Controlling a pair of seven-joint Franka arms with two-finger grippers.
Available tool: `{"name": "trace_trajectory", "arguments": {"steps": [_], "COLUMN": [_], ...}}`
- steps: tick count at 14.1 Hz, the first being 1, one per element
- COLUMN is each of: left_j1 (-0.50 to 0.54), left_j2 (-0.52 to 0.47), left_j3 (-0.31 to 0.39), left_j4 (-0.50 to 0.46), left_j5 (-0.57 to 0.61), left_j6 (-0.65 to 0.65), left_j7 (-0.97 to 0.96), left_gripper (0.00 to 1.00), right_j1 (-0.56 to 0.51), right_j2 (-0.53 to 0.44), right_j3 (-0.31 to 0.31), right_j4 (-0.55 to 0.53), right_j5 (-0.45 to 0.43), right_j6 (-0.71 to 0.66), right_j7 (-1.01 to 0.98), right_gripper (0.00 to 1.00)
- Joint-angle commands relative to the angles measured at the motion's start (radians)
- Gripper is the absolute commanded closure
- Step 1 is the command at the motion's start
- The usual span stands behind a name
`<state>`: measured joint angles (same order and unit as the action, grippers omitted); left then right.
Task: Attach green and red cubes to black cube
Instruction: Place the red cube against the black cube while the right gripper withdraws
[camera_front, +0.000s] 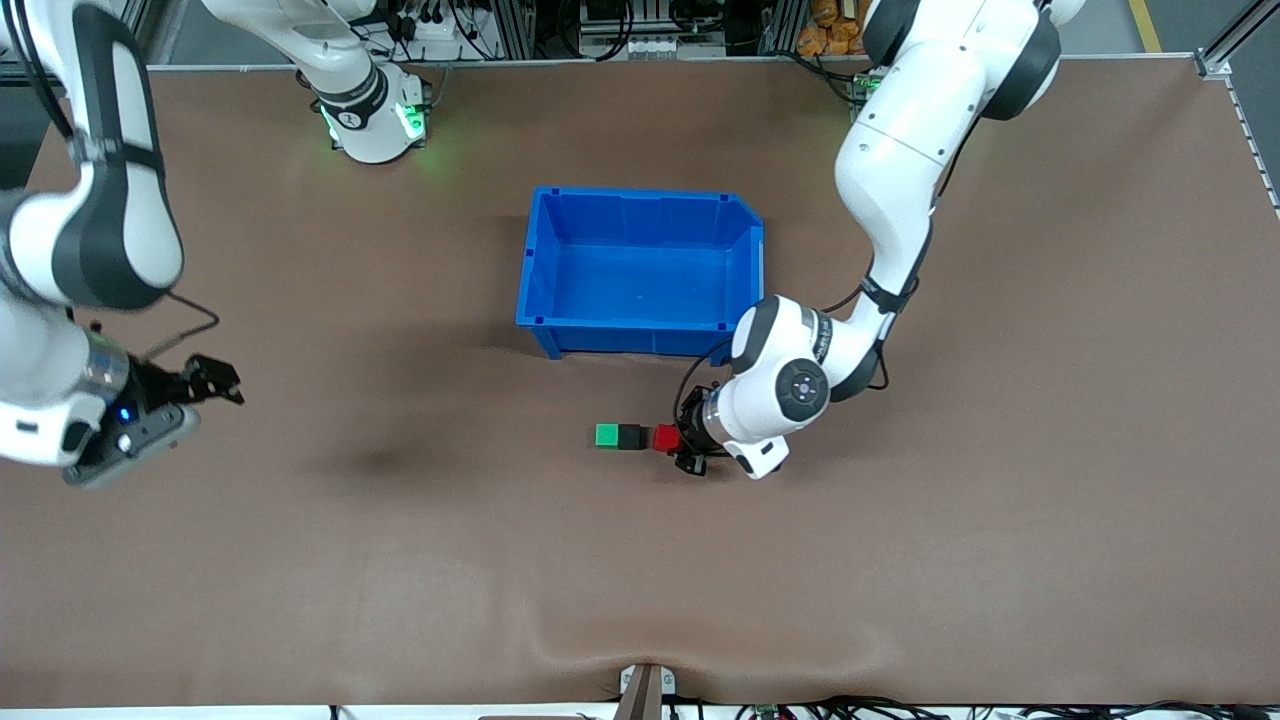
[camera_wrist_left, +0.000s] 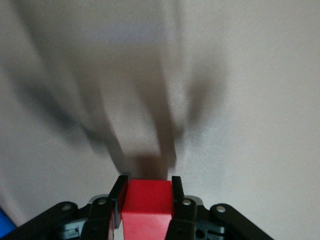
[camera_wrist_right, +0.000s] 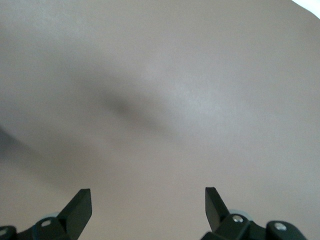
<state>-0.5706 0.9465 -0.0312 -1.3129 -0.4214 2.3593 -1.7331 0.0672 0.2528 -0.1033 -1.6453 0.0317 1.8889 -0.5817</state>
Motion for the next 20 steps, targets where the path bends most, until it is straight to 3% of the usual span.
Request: {"name": "trace_trajectory", "arguments": {"steps": [1, 3, 5, 8, 11, 12, 15, 16, 20], "left_j1": [-0.104, -0.107, -0.118, -0.123, -0.12, -0.12, -0.118, -0.118, -0.107], "left_j2": [0.041, 0.044, 0.046, 0.051, 0.049, 0.046, 0.035, 0.022, -0.061], "left_j3": [0.103, 0.105, 0.108, 0.109, 0.109, 0.109, 0.117, 0.123, 0.123], "left_j4": [0.052, 0.055, 0.055, 0.075, 0.072, 0.072, 0.072, 0.07, 0.069], "left_j5": [-0.011, -0.011, -0.011, -0.011, -0.008, -0.008, 0.001, 0.022, 0.13], "left_j6": [0.006, 0.006, 0.006, 0.006, 0.006, 0.006, -0.006, -0.015, -0.104], "left_j7": [-0.051, -0.055, -0.08, -0.105, -0.105, -0.103, -0.102, -0.102, -0.097], "left_gripper": [1.0, 1.0, 1.0, 1.0, 0.99, 0.7, 0.07, 0.0, 0.0], "right_j1": [0.031, 0.069, 0.054, 0.005, -0.061, -0.063, -0.099, -0.102, -0.096], "right_j2": [-0.13, -0.18, -0.245, -0.325, -0.334, -0.348, -0.403, -0.4, -0.374], "right_j3": [0.005, 0.005, -0.002, -0.004, -0.006, -0.006, -0.006, -0.007, -0.003], "right_j4": [-0.09, -0.087, -0.085, -0.08, -0.086, -0.1, -0.171, -0.168, -0.088], "right_j5": [-0.048, -0.129, -0.136, -0.102, -0.03, -0.029, -0.01, -0.006, 0.005], "right_j6": [-0.072, -0.157, -0.204, -0.248, -0.246, -0.248, -0.238, -0.243, -0.246], "right_j7": [0.149, 0.305, 0.342, 0.359, 0.376, 0.407, 0.428, 0.436, 0.603], "right_gripper": [0.0, 0.0, 0.0, 0.0, 0.0, 0.0, 0.0, 0.0, 0.0]}}
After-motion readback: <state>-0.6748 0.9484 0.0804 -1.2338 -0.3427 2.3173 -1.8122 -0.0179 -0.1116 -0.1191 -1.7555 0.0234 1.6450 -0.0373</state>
